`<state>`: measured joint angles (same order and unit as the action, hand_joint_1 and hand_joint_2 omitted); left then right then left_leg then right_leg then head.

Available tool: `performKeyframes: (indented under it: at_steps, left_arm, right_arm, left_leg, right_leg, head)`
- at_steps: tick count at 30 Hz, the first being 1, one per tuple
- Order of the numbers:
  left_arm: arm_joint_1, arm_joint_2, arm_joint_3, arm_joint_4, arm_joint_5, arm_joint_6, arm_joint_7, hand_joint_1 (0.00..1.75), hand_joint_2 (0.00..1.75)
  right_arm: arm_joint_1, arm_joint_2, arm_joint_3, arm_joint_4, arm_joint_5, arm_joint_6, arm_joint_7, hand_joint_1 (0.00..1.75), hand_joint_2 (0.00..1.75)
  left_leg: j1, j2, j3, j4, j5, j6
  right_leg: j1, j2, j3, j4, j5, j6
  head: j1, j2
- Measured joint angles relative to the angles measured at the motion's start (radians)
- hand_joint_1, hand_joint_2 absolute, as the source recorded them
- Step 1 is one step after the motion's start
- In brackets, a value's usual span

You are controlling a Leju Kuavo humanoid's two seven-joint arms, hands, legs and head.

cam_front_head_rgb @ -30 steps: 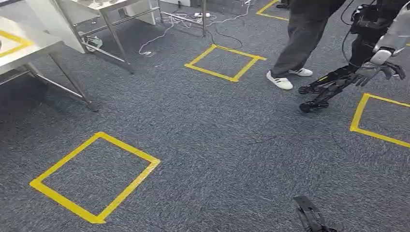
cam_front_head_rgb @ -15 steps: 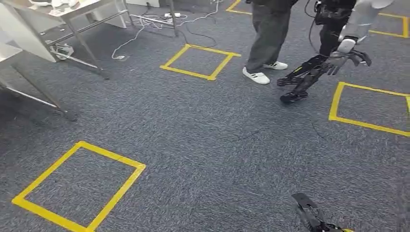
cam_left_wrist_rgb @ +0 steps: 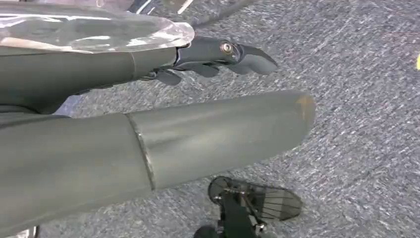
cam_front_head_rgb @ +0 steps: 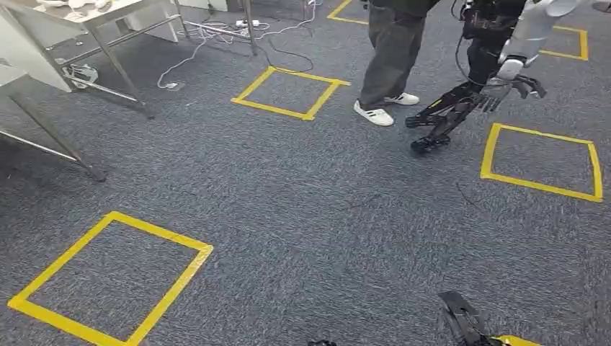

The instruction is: Take the parts from the cabinet and place them on the table.

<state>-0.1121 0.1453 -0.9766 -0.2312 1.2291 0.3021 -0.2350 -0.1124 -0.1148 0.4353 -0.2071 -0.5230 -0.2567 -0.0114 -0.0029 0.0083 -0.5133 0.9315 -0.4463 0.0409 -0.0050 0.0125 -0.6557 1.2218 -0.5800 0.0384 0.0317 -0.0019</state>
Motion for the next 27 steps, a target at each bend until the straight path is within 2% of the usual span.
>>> performKeyframes:
  at_steps: [1,2,3,4,6,7,8,9,11,12,13,14,15,16,17,18,19,21,22,23,24,25,27]
  left_arm:
    - [0.0,0.0,0.0,0.0,0.0,0.0,0.0,0.0,0.0]
    - [0.0,0.0,0.0,0.0,0.0,0.0,0.0,0.0,0.0]
    - [0.0,0.0,0.0,0.0,0.0,0.003,0.0,0.0,0.0]
    - [0.0,0.003,0.0,0.0,-0.004,0.011,0.006,0.0,0.0]
    - [-0.001,0.003,0.0,0.0,-0.005,0.014,0.019,0.0,0.0]
    - [-0.002,0.003,0.0,0.0,-0.007,0.014,0.019,0.0,0.0]
    - [-0.002,0.003,0.0,0.0,-0.006,0.01,0.019,0.0,0.0]
    - [-0.002,0.003,0.0,0.0,-0.006,0.002,0.018,0.0,0.0]
    - [-0.002,0.003,0.0,0.0,-0.004,-0.005,0.015,0.0,0.0]
    - [-0.001,0.002,0.0,0.0,-0.004,-0.008,0.015,0.0,0.0]
    - [-0.001,0.0,0.0,0.0,-0.004,-0.009,0.015,0.0,0.0]
    - [-0.001,-0.001,0.0,0.0,-0.004,-0.009,0.015,0.0,0.0]
    - [-0.001,-0.002,0.0,0.0,-0.004,-0.009,0.015,0.0,0.0]
    - [-0.002,-0.002,0.0,0.0,-0.004,-0.009,0.015,0.0,0.0]
    - [-0.003,-0.002,0.0,0.0,-0.005,-0.009,0.015,0.0,0.0]
    - [-0.004,0.0,0.0,0.0,-0.007,-0.008,0.015,0.0,0.0]
    - [-0.006,-0.001,0.0,0.0,-0.007,-0.008,0.016,0.0,0.0]
    - [-0.008,-0.001,0.0,0.0,-0.008,-0.008,0.016,0.0,0.0]
    - [-0.008,-0.002,0.0,0.0,-0.009,-0.008,0.016,0.0,0.0]
    - [-0.009,-0.003,0.0,0.0,-0.01,-0.008,0.016,0.0,0.0]
    - [-0.01,-0.003,0.0,0.0,-0.01,-0.008,0.016,0.0,0.0]
    - [-0.009,-0.003,0.0,0.0,-0.01,-0.008,0.016,0.0,0.0]
    - [-0.006,-0.003,0.0,0.0,-0.01,-0.007,0.016,0.0,0.0]
  right_arm:
    - [0.002,0.0,0.0,0.0,-0.003,0.0,0.0,0.0,0.0]
    - [0.003,0.0,0.0,0.0,-0.005,0.0,0.0,0.0,0.0]
    - [0.008,-0.001,-0.001,0.001,-0.027,0.0,-0.007,0.0,0.0]
    - [0.004,-0.006,-0.025,0.001,-0.104,0.018,-0.051,0.0,0.0]
    - [0.007,-0.006,-0.034,0.001,-0.122,0.026,-0.064,0.0,0.0]
    - [0.007,-0.006,-0.038,0.001,-0.129,0.03,-0.067,0.0,0.0]
    - [0.007,-0.006,-0.044,0.001,-0.13,0.034,-0.072,0.0,0.0]
    - [0.005,-0.007,-0.05,0.001,-0.133,0.037,-0.075,0.0,0.0]
    - [0.001,-0.008,-0.058,0.001,-0.144,0.041,-0.082,0.0,0.0]
    - [0.002,-0.008,-0.06,0.001,-0.144,0.042,-0.082,0.0,0.0]
    - [0.004,-0.008,-0.061,0.001,-0.144,0.044,-0.082,0.0,0.0]
    - [0.004,-0.008,-0.064,0.001,-0.144,0.044,-0.082,0.0,0.0]
    - [0.004,-0.008,-0.067,0.001,-0.144,0.044,-0.082,0.0,0.0]
    - [0.003,-0.008,-0.069,0.001,-0.145,0.045,-0.084,0.0,0.0]
    - [0.003,-0.007,-0.072,0.001,-0.145,0.045,-0.085,0.0,0.0]
    - [0.002,-0.007,-0.074,0.001,-0.145,0.045,-0.086,0.0,0.0]
    - [0.002,-0.007,-0.075,0.001,-0.145,0.045,-0.087,0.0,0.0]
    - [0.003,-0.007,-0.076,0.001,-0.145,0.045,-0.088,0.0,0.0]
    - [0.004,-0.007,-0.077,0.001,-0.145,0.045,-0.088,0.0,0.0]
    - [0.004,-0.008,-0.077,0.001,-0.145,0.045,-0.089,0.0,0.0]
    - [0.005,-0.008,-0.079,0.001,-0.145,0.045,-0.09,0.0,0.0]
    - [0.003,-0.008,-0.079,0.001,-0.145,0.045,-0.093,0.0,0.0]
    - [0.002,-0.008,-0.081,0.001,-0.145,0.045,-0.095,0.0,0.0]
  left_leg:
    - [0.0,0.003,0.0,0.0,0.0,0.0]
    - [0.0,0.005,0.0,0.0,-0.001,0.001]
    - [0.0,0.015,0.003,0.002,-0.004,-0.002]
    - [-0.01,0.033,0.003,0.018,-0.016,-0.023]
    - [-0.009,0.048,0.005,0.016,-0.016,-0.027]
    - [-0.008,0.055,0.007,0.017,-0.019,-0.034]
    - [-0.003,0.04,0.004,0.029,-0.03,-0.042]
    - [0.0,0.017,-0.015,0.071,-0.062,-0.047]
    - [0.001,0.002,-0.099,0.246,-0.148,-0.052]
    - [0.001,-0.001,-0.141,0.329,-0.176,-0.053]
    - [0.001,-0.002,-0.164,0.368,-0.178,-0.052]
    - [0.001,-0.002,-0.159,0.352,-0.155,-0.05]
    - [0.001,-0.004,-0.133,0.291,-0.115,-0.046]
    - [0.001,-0.01,-0.087,0.194,-0.064,-0.042]
    - [0.001,-0.031,-0.036,0.091,-0.019,-0.037]
    - [0.003,-0.081,-0.008,0.026,-0.014,-0.031]
    - [-0.001,-0.067,-0.008,0.021,-0.009,-0.029]
    - [-0.004,-0.053,-0.009,0.023,-0.009,-0.025]
    - [-0.004,-0.042,-0.007,0.016,-0.005,-0.018]
    - [0.003,-0.029,-0.004,0.003,0.003,-0.008]
    - [0.002,-0.02,-0.002,-0.001,0.005,-0.004]
    - [0.002,-0.011,-0.003,-0.001,0.005,-0.002]
    - [-0.001,0.013,-0.003,-0.001,0.003,0.0]
  right_leg:
    - [-0.002,-0.001,-0.026,0.056,-0.017,0.004]
    - [-0.004,-0.001,-0.033,0.073,-0.018,0.005]
    - [-0.009,-0.007,0.008,-0.007,0.045,0.01]
    - [-0.007,-0.054,0.121,-0.249,0.129,-0.009]
    - [-0.002,-0.039,0.117,-0.249,0.13,-0.018]
    - [-0.004,-0.032,0.118,-0.253,0.134,-0.025]
    - [-0.008,-0.027,0.12,-0.257,0.138,-0.032]
    - [-0.008,-0.02,0.118,-0.257,0.139,-0.038]
    - [-0.006,-0.005,0.113,-0.257,0.142,-0.044]
    - [-0.004,0.003,0.112,-0.257,0.142,-0.044]
    - [-0.004,0.011,0.112,-0.257,0.142,-0.045]
    - [-0.004,0.021,0.112,-0.257,0.143,-0.045]
    - [-0.004,0.031,0.113,-0.257,0.143,-0.044]
    - [-0.004,0.042,0.115,-0.257,0.144,-0.043]
    - [-0.004,0.052,0.117,-0.257,0.145,-0.041]
    - [-0.004,0.058,0.114,-0.256,0.146,-0.038]
    - [-0.001,0.069,0.111,-0.254,0.146,-0.032]
    - [-0.006,0.081,0.106,-0.257,0.151,-0.022]
    - [-0.006,0.092,0.103,-0.261,0.154,-0.013]
    - [-0.006,0.081,0.103,-0.255,0.149,-0.011]
    - [-0.002,0.039,0.089,-0.222,0.121,-0.011]
    - [-0.002,0.016,0.057,-0.151,0.076,-0.008]
    - [-0.005,0.001,-0.02,0.022,-0.001,-0.001]
  head:
    - [0.002,0.0]
    - [0.004,0.0]
    - [0.009,0.0]
    - [0.021,0.0]
    - [0.006,0.0]
    - [0.006,0.0]
    - [0.005,0.0]
    - [-0.002,0.0]
    - [-0.013,0.0]
    - [-0.016,0.0]
    - [-0.017,0.0]
    - [-0.018,0.0]
    - [-0.019,0.0]
    - [-0.019,0.0]
    - [-0.02,0.0]
    - [-0.021,0.0]
    - [-0.021,0.0]
    - [-0.018,0.0]
    - [-0.018,0.0]
    - [-0.018,0.0]
    - [-0.014,0.0]
    - [-0.005,0.0]
    - [0.004,0.0]
